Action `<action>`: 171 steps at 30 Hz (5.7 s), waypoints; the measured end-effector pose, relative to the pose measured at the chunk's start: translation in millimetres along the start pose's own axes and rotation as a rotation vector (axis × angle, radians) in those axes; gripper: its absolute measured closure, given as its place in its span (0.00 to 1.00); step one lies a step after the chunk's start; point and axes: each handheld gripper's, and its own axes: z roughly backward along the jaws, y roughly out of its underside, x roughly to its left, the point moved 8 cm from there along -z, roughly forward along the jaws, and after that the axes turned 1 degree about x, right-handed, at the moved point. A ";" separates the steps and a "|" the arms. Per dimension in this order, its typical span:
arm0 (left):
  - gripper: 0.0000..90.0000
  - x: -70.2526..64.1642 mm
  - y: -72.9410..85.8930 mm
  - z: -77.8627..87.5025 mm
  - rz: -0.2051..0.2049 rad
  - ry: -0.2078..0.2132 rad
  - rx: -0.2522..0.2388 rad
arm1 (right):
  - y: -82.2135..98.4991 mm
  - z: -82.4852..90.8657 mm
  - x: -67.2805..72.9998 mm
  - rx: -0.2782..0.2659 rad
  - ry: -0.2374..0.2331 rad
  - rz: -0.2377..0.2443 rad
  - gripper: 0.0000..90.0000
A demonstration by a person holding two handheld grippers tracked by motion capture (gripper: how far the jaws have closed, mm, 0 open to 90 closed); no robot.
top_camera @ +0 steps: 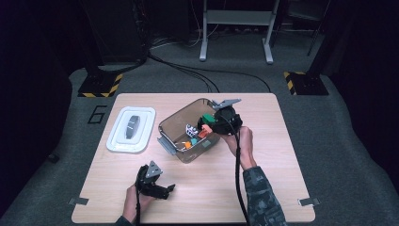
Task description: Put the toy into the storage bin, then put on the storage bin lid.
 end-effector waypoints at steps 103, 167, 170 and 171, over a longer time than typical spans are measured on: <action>0.08 170.4 -29.0 37.8 0.300 -0.163 -0.097 | 227.5 2.0 -68.4 0.040 0.220 -0.269 0.00; 0.75 230.2 -98.6 63.4 0.317 -0.222 -0.150 | 226.9 2.1 -70.6 0.032 0.231 -0.279 0.02; 0.75 228.7 -106.9 73.2 0.288 -0.223 -0.158 | 226.9 2.1 -70.6 0.032 0.231 -0.280 0.02; 0.75 227.9 -109.3 76.4 0.278 -0.222 -0.152 | 227.2 2.3 -70.8 0.034 0.231 -0.275 0.02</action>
